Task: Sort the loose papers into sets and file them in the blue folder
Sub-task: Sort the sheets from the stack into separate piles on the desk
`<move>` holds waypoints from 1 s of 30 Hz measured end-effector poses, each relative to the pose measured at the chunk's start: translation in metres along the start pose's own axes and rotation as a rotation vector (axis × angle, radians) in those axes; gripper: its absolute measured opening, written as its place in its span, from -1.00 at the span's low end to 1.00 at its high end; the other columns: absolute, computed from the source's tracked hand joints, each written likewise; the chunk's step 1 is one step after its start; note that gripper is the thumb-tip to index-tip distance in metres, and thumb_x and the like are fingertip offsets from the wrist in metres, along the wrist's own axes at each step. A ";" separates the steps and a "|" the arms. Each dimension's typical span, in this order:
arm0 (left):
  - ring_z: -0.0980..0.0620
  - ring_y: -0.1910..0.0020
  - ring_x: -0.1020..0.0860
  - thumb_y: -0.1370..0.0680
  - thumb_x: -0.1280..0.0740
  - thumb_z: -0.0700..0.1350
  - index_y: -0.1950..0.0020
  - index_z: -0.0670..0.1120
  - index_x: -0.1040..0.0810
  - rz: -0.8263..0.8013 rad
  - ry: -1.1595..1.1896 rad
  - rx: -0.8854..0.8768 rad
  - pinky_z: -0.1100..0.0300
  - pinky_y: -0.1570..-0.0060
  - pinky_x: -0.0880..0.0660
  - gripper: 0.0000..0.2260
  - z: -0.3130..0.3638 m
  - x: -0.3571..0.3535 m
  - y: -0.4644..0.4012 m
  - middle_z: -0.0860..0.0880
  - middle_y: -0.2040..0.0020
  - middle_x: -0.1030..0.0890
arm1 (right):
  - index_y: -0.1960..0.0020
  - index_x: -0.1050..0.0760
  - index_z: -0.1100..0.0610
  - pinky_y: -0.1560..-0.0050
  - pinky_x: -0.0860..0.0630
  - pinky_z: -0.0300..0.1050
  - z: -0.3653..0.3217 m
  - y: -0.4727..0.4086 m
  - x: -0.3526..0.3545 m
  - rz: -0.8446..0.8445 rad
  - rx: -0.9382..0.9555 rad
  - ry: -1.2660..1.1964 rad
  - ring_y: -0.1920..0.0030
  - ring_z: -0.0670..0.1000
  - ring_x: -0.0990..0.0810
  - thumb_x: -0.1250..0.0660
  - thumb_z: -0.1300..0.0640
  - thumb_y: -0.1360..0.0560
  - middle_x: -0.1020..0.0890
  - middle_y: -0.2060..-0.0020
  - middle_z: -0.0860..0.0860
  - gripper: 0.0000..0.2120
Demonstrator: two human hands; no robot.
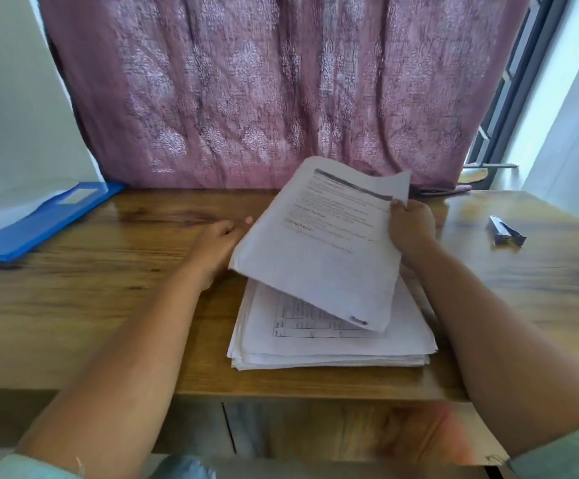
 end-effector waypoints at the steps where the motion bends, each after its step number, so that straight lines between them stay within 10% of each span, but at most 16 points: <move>1: -0.11 0.00 -0.61 -0.60 -0.29 0.06 -0.03 -0.11 -0.62 -0.037 0.082 0.024 -0.03 -0.06 -0.53 -0.74 0.000 0.003 0.004 -0.11 0.04 -0.68 | -0.06 -0.56 0.32 0.03 -0.50 -0.04 0.002 0.001 -0.001 -0.017 -0.054 -0.035 0.07 0.14 -0.57 -0.15 0.06 -0.64 -0.61 0.09 0.16 -0.66; 4: -0.06 -0.06 -0.60 -0.62 -0.28 -0.07 -0.22 -0.02 -0.57 -0.168 0.169 0.093 0.05 -0.09 -0.55 -0.80 0.001 0.006 0.019 -0.08 -0.08 -0.66 | -0.08 -0.56 0.26 -0.12 -0.56 0.10 -0.004 0.011 -0.007 -0.056 -0.127 -0.100 -0.03 0.20 -0.61 -0.15 0.10 -0.62 -0.64 0.00 0.17 -0.71; 11: -0.11 -0.04 -0.64 -0.44 -0.12 0.47 -0.29 -0.08 -0.50 -0.101 0.407 0.198 0.03 0.03 -0.55 -0.28 -0.003 0.042 0.025 -0.18 -0.08 -0.67 | -0.15 -0.51 0.27 0.17 -0.37 -0.14 -0.053 0.024 -0.013 -0.064 -0.038 -0.028 0.05 0.10 -0.49 -0.10 0.14 -0.63 -0.53 0.06 0.10 -0.71; 16: -0.16 -0.14 -0.61 -0.42 -0.49 -0.29 -0.42 0.14 -0.28 -0.444 0.237 0.122 0.01 -0.05 -0.60 -0.30 -0.013 0.053 0.043 -0.23 -0.19 -0.61 | -0.39 -0.34 0.23 0.36 -0.39 -0.19 -0.080 0.028 -0.019 -0.099 -0.068 0.033 0.04 0.10 -0.49 -0.15 0.09 -0.63 -0.49 -0.05 0.08 -0.63; 22: -0.02 -0.01 -0.61 -0.52 -0.36 -0.32 -0.12 -0.05 -0.57 0.038 0.321 -0.029 0.15 0.13 -0.60 -0.76 -0.027 0.108 0.038 -0.13 -0.15 -0.60 | -0.48 -0.05 0.00 0.31 -0.64 -0.03 -0.114 0.091 -0.070 -0.566 -0.069 -0.271 -0.04 0.09 -0.60 -0.50 0.33 -0.39 -0.50 -0.18 0.10 -0.12; 27: -0.01 -0.07 -0.54 -0.57 -0.32 -0.20 -0.03 0.06 -0.54 0.246 -0.062 0.072 -0.01 -0.12 -0.56 -0.85 -0.065 0.159 0.026 -0.03 -0.17 -0.51 | -0.03 -0.61 0.06 0.10 -0.42 -0.22 -0.129 0.154 -0.140 -0.553 0.376 0.356 0.04 -0.01 -0.53 -0.57 0.08 -0.35 -0.56 -0.02 0.02 -0.71; 30: -0.01 -0.03 -0.52 -0.59 -0.28 -0.15 -0.08 0.03 -0.52 0.302 -0.230 0.114 0.04 -0.09 -0.55 -0.89 -0.076 0.173 0.023 -0.06 -0.17 -0.51 | -0.23 -0.54 0.02 -0.21 -0.44 -0.10 -0.130 0.182 -0.175 -0.638 0.459 0.635 -0.24 0.08 -0.45 -0.46 -0.08 -0.44 -0.31 -0.40 0.11 -0.59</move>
Point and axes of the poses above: each hand's wrist, its own y-axis away from the middle knuckle, its own x-axis out of the back of the hand, z = x × y, the point moved 2 cm from there along -y, towards the middle knuckle
